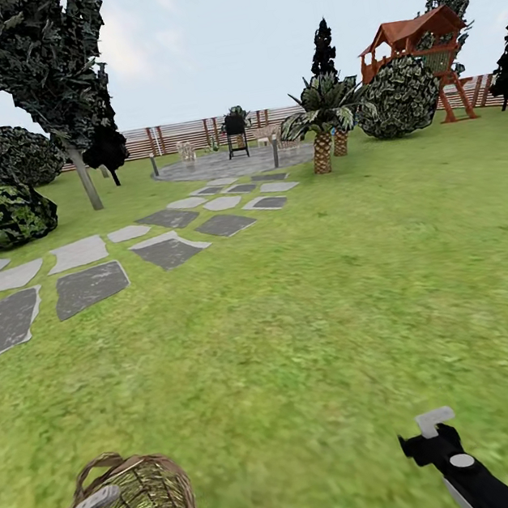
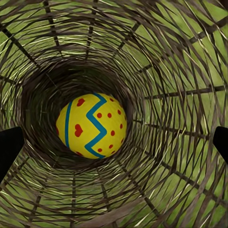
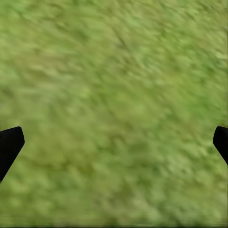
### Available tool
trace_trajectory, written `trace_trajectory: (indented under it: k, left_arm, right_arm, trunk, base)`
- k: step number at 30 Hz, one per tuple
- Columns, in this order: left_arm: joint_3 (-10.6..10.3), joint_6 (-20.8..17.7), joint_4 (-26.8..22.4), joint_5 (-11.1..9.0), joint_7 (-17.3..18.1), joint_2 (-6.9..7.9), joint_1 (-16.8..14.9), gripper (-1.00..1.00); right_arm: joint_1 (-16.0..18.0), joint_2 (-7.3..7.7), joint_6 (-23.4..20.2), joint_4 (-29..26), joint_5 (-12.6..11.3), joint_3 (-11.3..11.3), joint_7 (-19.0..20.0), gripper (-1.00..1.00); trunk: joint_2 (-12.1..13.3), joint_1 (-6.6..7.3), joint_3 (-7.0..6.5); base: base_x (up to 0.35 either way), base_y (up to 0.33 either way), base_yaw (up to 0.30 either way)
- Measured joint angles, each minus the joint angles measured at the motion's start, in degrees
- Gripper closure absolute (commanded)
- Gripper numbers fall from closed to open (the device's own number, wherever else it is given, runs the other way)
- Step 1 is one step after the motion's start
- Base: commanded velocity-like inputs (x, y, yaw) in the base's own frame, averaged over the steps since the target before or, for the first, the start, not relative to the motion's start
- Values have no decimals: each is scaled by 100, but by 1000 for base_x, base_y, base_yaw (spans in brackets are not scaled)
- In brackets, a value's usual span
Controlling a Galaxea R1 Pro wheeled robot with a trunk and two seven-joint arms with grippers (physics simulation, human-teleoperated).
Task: Take the three Easter eggs out of the wicker basket on the lawn in the garden, then place them on the lawn next to a single tree (choose any tree) so that all three eggs are next to the same tree and none are left in the basket.
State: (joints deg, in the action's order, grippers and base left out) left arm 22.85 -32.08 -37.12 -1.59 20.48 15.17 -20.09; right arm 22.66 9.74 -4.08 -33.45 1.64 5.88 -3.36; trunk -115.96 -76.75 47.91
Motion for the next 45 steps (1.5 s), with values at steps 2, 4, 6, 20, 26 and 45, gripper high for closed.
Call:
trace_trajectory:
  k: [2, 4, 6, 20, 26, 45]
  left_arm:
    - [3, 1, 0, 0, -4, -1, 0, -100]
    - [3, 1, 0, -1, -10, -2, 0, -100]
    - [-1, 1, 0, -5, -18, -5, 0, -100]
    - [-4, 1, 0, -16, -27, -28, 0, -100]
    - [-4, 1, 0, -16, -27, -35, 0, -100]
    - [-21, 10, 0, -8, -27, -183, 0, -100]
  right_arm:
    - [0, 2, 2, 65, -3, -3, 1, -100]
    - [0, 2, 2, 129, -5, -4, 2, -100]
    - [0, 3, 3, 194, -5, -5, 2, -100]
    - [1, -17, 12, 591, -21, -11, -12, -100]
    - [0, -4, 5, 380, -41, -18, -9, -100]
    - [-1, -62, -2124, -1991, -57, -44, -5, -100]
  trunk:
    - [0, 0, 0]
    - [-79, -43, 35]
    - [-159, -87, 71]
    - [-721, -395, 323]
    - [-961, -527, 430]
    - [-1723, -944, 771]
  base:
    - [0, 0, 0]
    - [0, 0, 0]
    - [0, 0, 0]
    - [0, 0, 0]
    - [0, 0, 0]
    - [0, 0, 0]
